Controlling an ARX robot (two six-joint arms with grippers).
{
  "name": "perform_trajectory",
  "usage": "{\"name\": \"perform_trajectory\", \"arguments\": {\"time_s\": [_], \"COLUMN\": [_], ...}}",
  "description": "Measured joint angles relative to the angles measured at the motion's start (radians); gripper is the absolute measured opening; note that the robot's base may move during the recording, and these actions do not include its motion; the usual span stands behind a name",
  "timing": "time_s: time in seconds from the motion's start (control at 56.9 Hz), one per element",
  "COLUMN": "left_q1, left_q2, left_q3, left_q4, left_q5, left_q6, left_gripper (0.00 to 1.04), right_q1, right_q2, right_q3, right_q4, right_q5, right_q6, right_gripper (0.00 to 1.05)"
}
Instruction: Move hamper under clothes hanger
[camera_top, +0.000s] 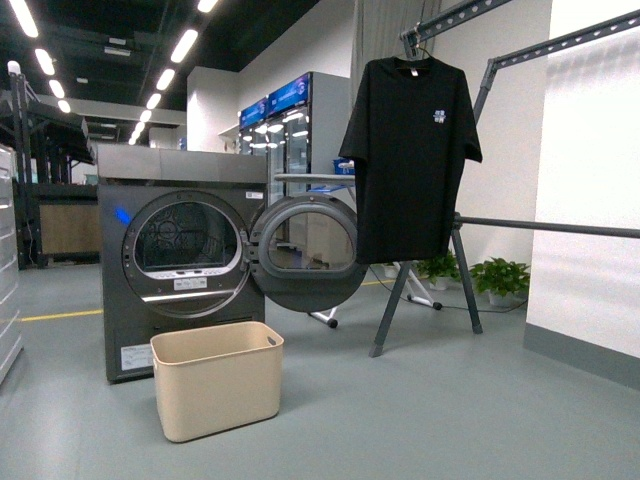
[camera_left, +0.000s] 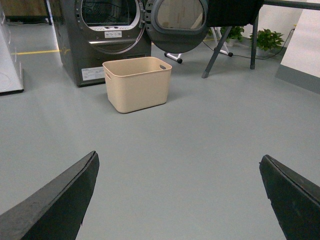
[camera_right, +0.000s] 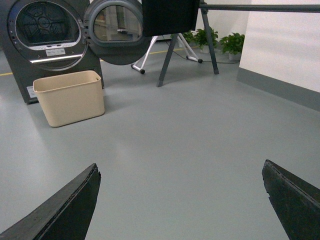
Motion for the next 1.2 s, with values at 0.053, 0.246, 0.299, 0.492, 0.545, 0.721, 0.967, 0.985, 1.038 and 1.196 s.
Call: {"name": "perform_trajectory", "arguments": {"time_s": [0.053, 0.246, 0.299, 0.492, 0.545, 0.721, 0.967, 0.985, 1.038, 1.196], "left_q1": [0.0, 0.0, 0.0, 0.0, 0.0, 0.0, 0.0, 0.0, 0.0, 0.0], "left_q2": [0.0, 0.0, 0.0, 0.0, 0.0, 0.0, 0.0, 0.0, 0.0, 0.0], "left_q3": [0.0, 0.0, 0.0, 0.0, 0.0, 0.0, 0.0, 0.0, 0.0, 0.0], "left_q4": [0.0, 0.0, 0.0, 0.0, 0.0, 0.0, 0.0, 0.0, 0.0, 0.0], "left_q5": [0.0, 0.0, 0.0, 0.0, 0.0, 0.0, 0.0, 0.0, 0.0, 0.0], "left_q6": [0.0, 0.0, 0.0, 0.0, 0.0, 0.0, 0.0, 0.0, 0.0, 0.0], "left_gripper": [0.98, 0.98, 0.98, 0.98, 0.98, 0.98, 0.98, 0.98, 0.98, 0.98], "right_q1": [0.0, 0.0, 0.0, 0.0, 0.0, 0.0, 0.0, 0.0, 0.0, 0.0], "right_q2": [0.0, 0.0, 0.0, 0.0, 0.0, 0.0, 0.0, 0.0, 0.0, 0.0], "right_q3": [0.0, 0.0, 0.0, 0.0, 0.0, 0.0, 0.0, 0.0, 0.0, 0.0], "right_q4": [0.0, 0.0, 0.0, 0.0, 0.0, 0.0, 0.0, 0.0, 0.0, 0.0], "right_q5": [0.0, 0.0, 0.0, 0.0, 0.0, 0.0, 0.0, 0.0, 0.0, 0.0], "right_q6": [0.0, 0.0, 0.0, 0.0, 0.0, 0.0, 0.0, 0.0, 0.0, 0.0], "right_gripper": [0.97, 0.97, 0.97, 0.97, 0.97, 0.97, 0.97, 0.97, 0.97, 0.97]}}
